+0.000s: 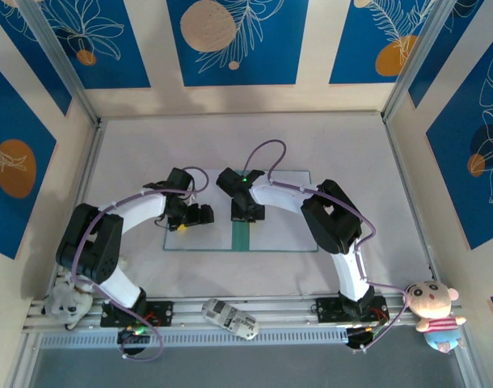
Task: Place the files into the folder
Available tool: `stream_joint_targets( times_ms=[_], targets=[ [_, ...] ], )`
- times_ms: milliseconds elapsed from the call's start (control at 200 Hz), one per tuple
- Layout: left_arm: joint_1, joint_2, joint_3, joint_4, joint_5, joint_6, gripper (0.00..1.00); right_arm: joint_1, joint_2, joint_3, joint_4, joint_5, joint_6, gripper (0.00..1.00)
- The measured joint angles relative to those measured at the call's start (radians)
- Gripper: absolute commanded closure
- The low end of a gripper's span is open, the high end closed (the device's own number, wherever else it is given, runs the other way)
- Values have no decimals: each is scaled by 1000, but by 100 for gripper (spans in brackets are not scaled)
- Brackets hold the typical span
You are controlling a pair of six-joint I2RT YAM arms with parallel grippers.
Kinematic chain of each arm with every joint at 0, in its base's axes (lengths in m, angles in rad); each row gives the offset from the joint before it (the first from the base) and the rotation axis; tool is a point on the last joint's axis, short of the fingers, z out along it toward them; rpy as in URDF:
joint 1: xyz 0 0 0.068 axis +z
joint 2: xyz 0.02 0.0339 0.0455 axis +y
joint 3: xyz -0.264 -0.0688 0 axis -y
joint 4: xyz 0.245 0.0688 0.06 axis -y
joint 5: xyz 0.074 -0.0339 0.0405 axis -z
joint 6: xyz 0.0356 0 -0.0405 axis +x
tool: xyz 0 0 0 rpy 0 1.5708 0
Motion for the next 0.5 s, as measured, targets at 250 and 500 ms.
stream_joint_targets(
  times_ms=[250,500],
  targets=[
    [0,0,0,-1,3,8,10,-4,0,5,-2,-12,2,98],
    [0,0,0,-1,3,10,10,-4,2,28,-30,-14,1,98]
  ],
)
